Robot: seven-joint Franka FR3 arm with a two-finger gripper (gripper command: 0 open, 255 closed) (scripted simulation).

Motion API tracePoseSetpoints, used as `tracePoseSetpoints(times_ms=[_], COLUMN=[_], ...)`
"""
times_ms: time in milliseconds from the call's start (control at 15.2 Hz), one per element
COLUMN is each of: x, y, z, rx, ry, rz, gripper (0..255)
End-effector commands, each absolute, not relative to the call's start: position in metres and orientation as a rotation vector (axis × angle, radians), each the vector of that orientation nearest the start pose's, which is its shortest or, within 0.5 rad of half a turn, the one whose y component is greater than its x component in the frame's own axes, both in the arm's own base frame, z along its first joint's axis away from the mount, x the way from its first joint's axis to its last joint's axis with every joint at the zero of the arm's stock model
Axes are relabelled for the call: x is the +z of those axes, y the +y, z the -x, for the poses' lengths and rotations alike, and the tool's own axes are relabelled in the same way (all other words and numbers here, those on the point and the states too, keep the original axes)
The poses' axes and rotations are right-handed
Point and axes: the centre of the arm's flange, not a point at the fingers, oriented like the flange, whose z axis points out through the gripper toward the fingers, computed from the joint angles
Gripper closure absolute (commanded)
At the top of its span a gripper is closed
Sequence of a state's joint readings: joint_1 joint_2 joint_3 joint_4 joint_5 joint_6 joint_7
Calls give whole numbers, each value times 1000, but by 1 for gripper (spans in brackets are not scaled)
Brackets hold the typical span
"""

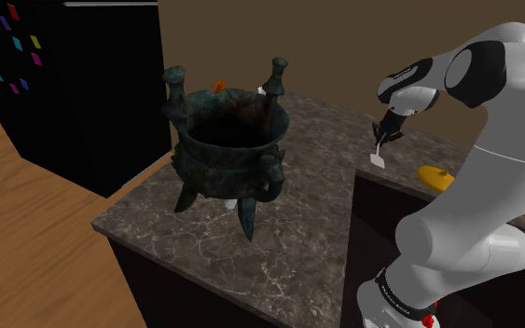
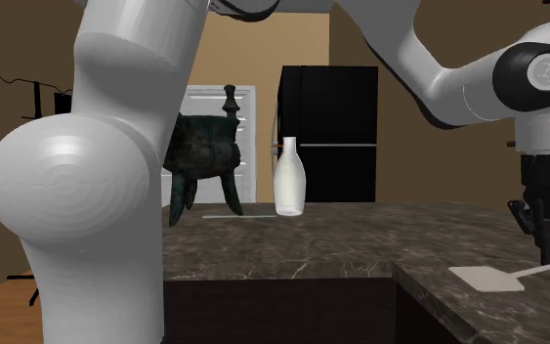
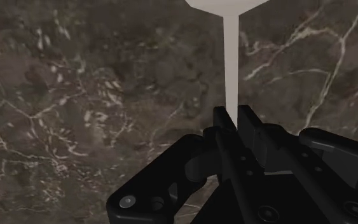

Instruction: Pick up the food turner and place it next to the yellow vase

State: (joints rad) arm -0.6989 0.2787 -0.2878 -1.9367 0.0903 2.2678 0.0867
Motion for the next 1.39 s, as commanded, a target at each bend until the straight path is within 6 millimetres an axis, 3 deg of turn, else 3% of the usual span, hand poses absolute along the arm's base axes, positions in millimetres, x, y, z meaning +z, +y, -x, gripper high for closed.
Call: tracePoseSetpoints(times_ms=[0, 396, 462, 792, 1056, 1320], x=[351, 351, 351, 351, 400, 400], y=[-509, -509, -509, -509, -506, -506], z=[-349, -349, -349, -349, -348, -348], rx=[-90, -90, -90, -90, -90, -90], ry=[1681, 1681, 1681, 1681, 1681, 1681], rz=[2693, 2693, 2693, 2693, 2693, 2693], gripper=[255, 255, 0, 0, 0, 0])
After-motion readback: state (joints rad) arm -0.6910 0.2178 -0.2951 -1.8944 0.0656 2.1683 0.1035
